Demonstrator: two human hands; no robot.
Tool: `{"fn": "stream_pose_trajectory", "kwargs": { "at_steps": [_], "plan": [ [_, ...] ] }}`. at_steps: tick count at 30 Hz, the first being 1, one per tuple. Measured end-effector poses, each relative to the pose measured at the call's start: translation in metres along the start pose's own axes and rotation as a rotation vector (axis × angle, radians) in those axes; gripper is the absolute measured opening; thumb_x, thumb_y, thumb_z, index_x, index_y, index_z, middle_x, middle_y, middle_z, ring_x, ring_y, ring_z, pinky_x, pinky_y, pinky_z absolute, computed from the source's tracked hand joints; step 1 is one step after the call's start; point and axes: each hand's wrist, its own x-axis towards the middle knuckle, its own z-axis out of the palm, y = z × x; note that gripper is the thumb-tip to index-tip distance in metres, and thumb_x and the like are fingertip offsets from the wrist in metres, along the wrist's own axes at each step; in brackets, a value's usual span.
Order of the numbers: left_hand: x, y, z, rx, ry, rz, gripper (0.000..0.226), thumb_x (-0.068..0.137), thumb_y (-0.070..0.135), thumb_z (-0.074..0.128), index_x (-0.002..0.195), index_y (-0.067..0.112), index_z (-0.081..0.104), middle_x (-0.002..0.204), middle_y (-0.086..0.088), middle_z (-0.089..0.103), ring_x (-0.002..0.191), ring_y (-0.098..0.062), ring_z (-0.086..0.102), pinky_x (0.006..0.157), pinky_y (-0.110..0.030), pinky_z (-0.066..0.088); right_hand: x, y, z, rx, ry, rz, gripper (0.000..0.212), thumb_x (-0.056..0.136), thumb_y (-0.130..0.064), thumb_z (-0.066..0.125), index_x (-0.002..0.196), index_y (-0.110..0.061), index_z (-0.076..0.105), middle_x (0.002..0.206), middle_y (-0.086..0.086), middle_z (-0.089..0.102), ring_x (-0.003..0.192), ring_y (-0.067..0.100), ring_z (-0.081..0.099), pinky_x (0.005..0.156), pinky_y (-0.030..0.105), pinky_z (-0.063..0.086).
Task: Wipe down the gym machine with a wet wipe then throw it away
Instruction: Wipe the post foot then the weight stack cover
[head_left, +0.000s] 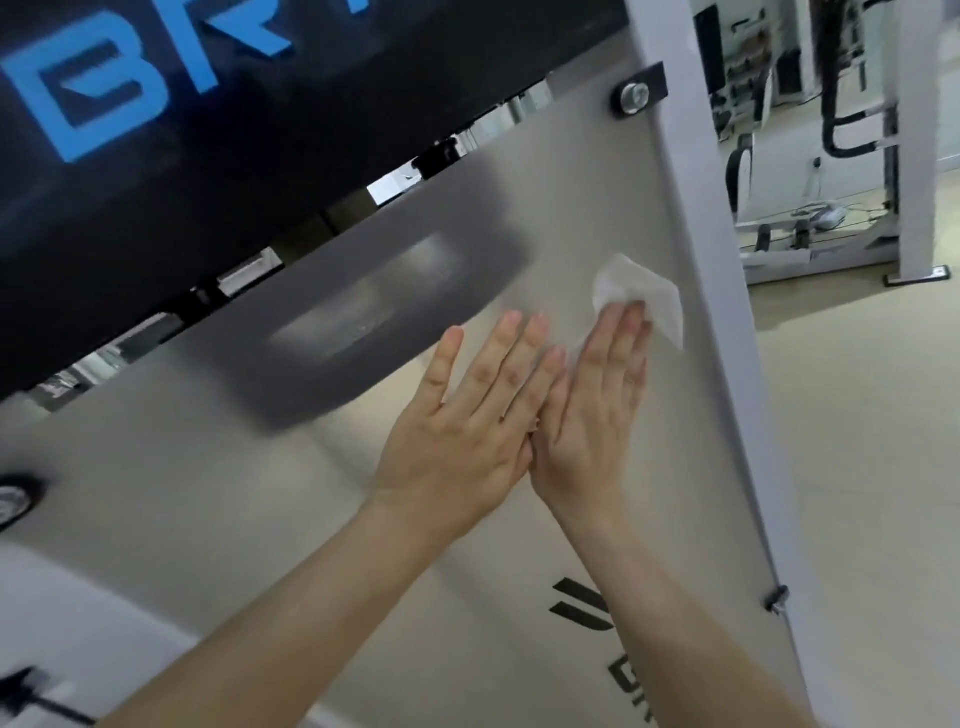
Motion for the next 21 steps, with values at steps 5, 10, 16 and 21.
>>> {"fn": "stream_pose_trajectory", "kwargs": {
  "at_steps": [5,10,16,21],
  "plan": [
    [-0.028,-0.014,-0.012,-0.047,0.009,-0.036,0.06,0.097,0.034,0.041,0.151,0.011,0.029,0.158,-0.006,0.026,0.146,-0.021,0.024,0.118,-0.046,0.02,-0.016,0.06,-0.006,-0.092,-0.001,0.048,0.067,0.094,-0.02,0.03,0.151,0.004,0.005,0.16,0.02,0.007,0.15,0.031,0.006,0.121,0.047,0.011],
    [-0.032,-0.016,-0.011,-0.082,0.086,-0.023,0.054,0.098,0.032,0.043,0.147,0.01,0.039,0.153,-0.009,0.036,0.142,-0.024,0.033,0.115,-0.048,0.028,-0.058,0.058,-0.005,-0.019,-0.028,0.445,0.067,0.097,-0.024,0.025,0.149,-0.001,-0.012,0.161,0.021,-0.007,0.15,0.029,-0.006,0.121,0.05,0.006],
    [-0.053,-0.032,-0.039,-0.505,0.289,-0.266,0.036,0.095,0.012,0.047,0.129,0.006,0.058,0.136,-0.016,0.055,0.125,-0.031,0.052,0.104,-0.044,0.042,-0.016,-0.067,0.011,-0.14,-0.069,-0.219,0.065,0.1,-0.038,0.023,0.155,-0.015,-0.004,0.161,0.001,-0.008,0.151,0.022,-0.005,0.115,0.06,-0.004],
    [-0.108,-0.034,-0.042,-0.451,0.247,-0.31,0.039,0.095,0.016,0.055,0.134,0.015,0.056,0.14,-0.014,0.052,0.125,-0.029,0.052,0.104,-0.044,0.043,-0.079,-0.025,0.002,-0.294,-0.331,-1.131,0.051,0.095,-0.035,0.045,0.141,-0.015,0.049,0.153,0.007,0.039,0.146,0.031,0.027,0.113,0.066,0.01]
  ]
}}
